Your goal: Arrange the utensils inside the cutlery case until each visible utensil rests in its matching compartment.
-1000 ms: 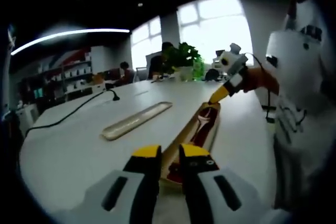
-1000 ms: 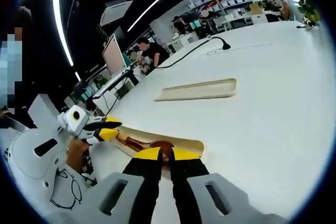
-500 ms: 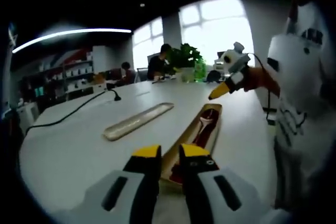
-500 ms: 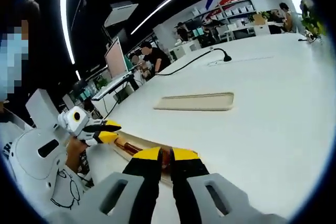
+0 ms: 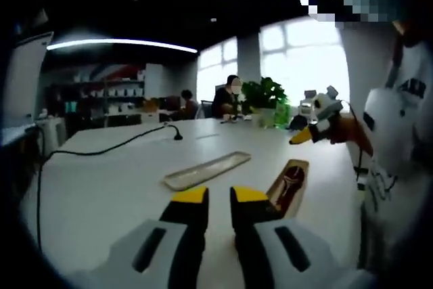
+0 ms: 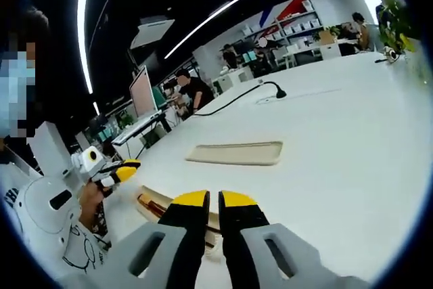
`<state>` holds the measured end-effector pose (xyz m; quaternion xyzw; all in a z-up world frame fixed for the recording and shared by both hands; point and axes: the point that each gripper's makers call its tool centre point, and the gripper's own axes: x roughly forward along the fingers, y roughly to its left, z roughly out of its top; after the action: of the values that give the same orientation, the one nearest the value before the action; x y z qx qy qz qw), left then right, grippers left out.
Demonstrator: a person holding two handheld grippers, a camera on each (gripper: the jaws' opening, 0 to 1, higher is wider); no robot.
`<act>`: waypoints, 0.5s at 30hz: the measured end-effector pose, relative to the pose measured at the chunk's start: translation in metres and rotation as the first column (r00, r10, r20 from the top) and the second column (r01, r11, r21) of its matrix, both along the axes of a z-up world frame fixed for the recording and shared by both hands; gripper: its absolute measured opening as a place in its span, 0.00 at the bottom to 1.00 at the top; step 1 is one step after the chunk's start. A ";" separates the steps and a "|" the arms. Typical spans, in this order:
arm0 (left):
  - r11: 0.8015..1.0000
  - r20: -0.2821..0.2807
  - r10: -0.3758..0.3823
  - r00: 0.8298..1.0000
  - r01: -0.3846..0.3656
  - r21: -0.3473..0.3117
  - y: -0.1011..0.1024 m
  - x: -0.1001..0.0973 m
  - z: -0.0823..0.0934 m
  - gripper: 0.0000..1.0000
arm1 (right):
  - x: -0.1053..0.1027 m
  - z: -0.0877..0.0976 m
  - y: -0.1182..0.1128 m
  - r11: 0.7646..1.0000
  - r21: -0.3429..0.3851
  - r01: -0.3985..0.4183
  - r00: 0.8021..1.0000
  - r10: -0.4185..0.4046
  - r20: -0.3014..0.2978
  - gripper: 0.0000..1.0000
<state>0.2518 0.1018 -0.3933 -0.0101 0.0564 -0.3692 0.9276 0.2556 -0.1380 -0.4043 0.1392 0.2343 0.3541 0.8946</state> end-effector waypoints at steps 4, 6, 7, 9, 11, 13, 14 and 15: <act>0.997 -0.025 0.004 1.000 -0.006 -0.083 0.001 0.002 0.006 0.12 | 0.003 -0.002 -0.004 1.000 0.022 0.009 1.000 -0.009 -0.010 0.03; 0.996 -0.029 0.012 1.000 -0.015 -0.084 0.001 0.004 0.006 0.12 | 0.004 -0.004 -0.006 1.000 0.024 0.012 1.000 -0.011 -0.013 0.03; 0.996 -0.030 0.018 0.999 -0.021 -0.082 0.002 0.005 0.005 0.12 | 0.005 -0.004 -0.006 1.000 0.020 0.012 1.000 -0.012 -0.011 0.03; 0.996 -0.032 0.022 0.999 -0.025 -0.086 0.003 0.007 0.005 0.12 | 0.007 -0.003 -0.009 1.000 0.004 0.013 1.000 -0.013 0.002 0.03; 0.995 -0.033 0.023 0.999 -0.026 -0.096 0.003 0.008 0.007 0.12 | 0.010 -0.002 -0.012 1.000 -0.011 0.014 1.000 -0.014 0.012 0.03; 0.996 -0.033 0.025 0.999 -0.027 -0.089 0.003 0.009 0.007 0.12 | 0.012 -0.002 -0.014 1.000 -0.025 0.010 1.000 -0.009 0.018 0.03; 0.996 -0.032 0.027 0.999 -0.029 -0.082 0.003 0.010 0.007 0.12 | 0.012 -0.003 -0.015 0.999 -0.037 0.001 1.000 0.000 0.021 0.04; 0.997 -0.031 0.027 0.999 -0.029 -0.068 0.002 0.010 0.007 0.12 | 0.012 -0.004 -0.015 0.999 -0.050 -0.004 1.000 0.005 0.024 0.04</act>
<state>0.2621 0.1042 -0.3868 -0.0483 0.0574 -0.3576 0.9308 0.2679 -0.1531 -0.4083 0.1121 0.2324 0.3518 0.8998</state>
